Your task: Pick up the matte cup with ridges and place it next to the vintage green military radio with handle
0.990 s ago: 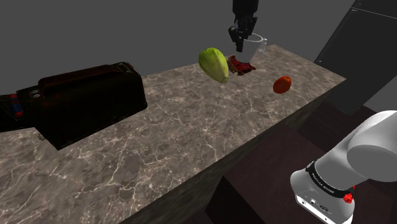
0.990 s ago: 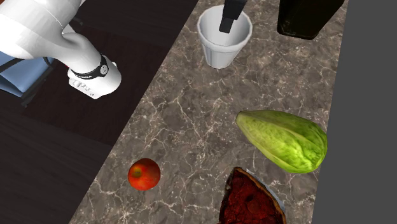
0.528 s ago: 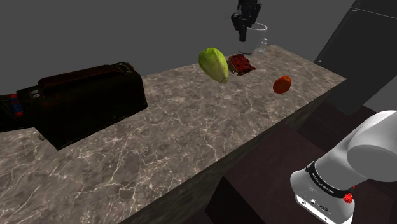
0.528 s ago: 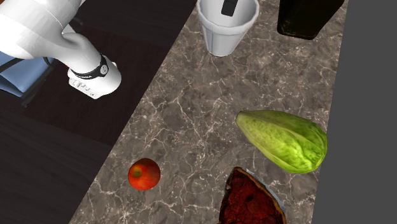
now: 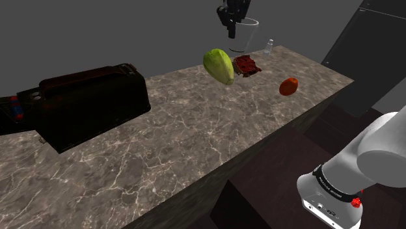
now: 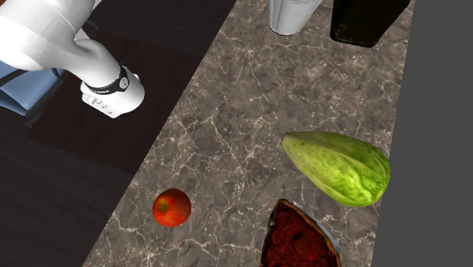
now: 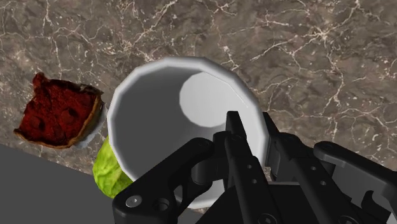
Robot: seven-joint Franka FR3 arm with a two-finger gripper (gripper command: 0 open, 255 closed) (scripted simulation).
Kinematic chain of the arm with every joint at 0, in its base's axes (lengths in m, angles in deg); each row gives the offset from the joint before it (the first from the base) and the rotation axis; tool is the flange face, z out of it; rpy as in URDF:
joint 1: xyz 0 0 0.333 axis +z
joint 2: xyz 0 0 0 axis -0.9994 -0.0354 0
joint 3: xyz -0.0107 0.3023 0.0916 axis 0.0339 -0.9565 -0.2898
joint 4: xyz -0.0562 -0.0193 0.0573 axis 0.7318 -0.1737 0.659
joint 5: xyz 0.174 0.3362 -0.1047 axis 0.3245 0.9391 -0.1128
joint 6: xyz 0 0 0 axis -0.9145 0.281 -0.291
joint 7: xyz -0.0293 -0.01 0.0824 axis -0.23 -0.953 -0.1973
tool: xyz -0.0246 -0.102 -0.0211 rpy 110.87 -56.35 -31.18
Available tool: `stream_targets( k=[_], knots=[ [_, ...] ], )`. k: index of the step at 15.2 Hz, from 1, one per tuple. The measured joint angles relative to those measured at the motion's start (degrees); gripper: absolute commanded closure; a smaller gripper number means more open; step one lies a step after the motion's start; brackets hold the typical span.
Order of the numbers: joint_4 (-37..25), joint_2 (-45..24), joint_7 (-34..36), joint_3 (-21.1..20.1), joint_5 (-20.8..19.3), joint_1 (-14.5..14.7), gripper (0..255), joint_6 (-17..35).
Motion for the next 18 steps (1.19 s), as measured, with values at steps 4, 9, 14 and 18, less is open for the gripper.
stream_targets(
  k=[4, 9, 14, 18],
  knots=[
    [-7.3, -6.2, 4.7, -2.4, -1.2, 2.6, 255, -2.1],
    [-23.6, -18.5, 10.9, -4.9, -4.9, 8.4, 255, -7.8],
    [-54.1, -37.5, 13.3, 1.5, -7.4, 21.9, 255, -19.3],
    [-47.9, -35.1, 14.3, 1.2, -6.7, 21.4, 255, -15.8]
  ],
)
